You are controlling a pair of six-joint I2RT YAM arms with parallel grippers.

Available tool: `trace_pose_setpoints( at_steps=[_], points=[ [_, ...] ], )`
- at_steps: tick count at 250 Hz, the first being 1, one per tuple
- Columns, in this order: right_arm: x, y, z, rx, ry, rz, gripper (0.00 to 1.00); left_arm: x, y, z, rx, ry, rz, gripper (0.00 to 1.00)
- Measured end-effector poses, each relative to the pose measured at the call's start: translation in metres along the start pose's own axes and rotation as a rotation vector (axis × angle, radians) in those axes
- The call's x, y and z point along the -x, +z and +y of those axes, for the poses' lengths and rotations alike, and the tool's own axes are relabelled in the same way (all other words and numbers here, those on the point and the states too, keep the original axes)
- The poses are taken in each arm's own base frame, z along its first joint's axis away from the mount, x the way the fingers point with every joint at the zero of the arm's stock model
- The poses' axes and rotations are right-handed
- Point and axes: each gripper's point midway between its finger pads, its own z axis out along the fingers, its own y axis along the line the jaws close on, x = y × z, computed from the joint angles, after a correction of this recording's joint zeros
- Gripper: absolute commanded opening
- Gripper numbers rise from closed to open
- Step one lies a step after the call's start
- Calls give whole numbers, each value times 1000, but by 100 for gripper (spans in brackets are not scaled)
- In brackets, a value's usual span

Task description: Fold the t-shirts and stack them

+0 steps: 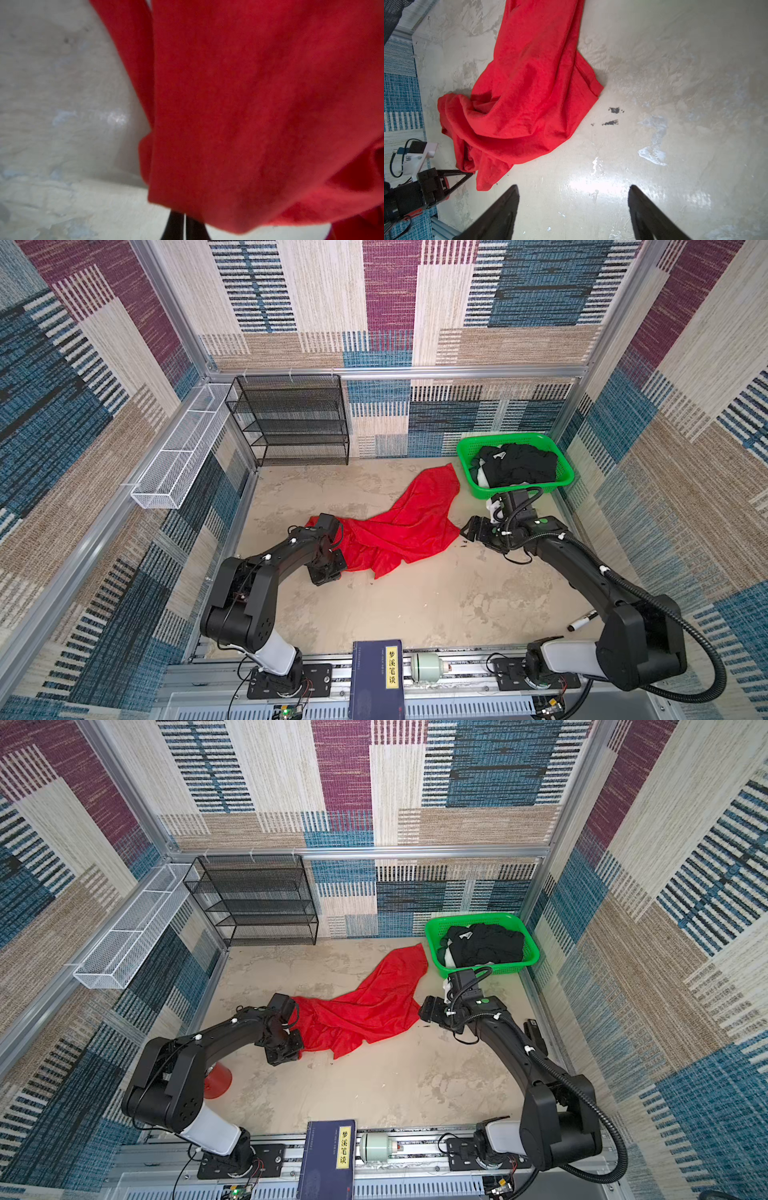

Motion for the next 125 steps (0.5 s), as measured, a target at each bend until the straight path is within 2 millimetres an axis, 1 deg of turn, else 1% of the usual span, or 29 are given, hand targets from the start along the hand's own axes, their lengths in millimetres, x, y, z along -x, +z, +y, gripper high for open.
trace_pose_setpoints(
  at_steps=[24,45,60,91,125],
  points=[
    [2,4,-2,2,-3,-7,83,-1,-12,-1,-9,4,-13,0],
    [2,9,-4,2,-6,-7,82,1,-32,-3,-30,8,-49,0],
    [1,14,-6,-2,-9,-5,80,0,-47,-4,-45,10,-69,0],
    [-3,25,-15,-16,-5,5,75,-2,-91,-7,-91,15,-130,0],
    [-4,42,-20,-23,-1,17,62,-5,-138,-7,-135,4,-206,0]
  ],
)
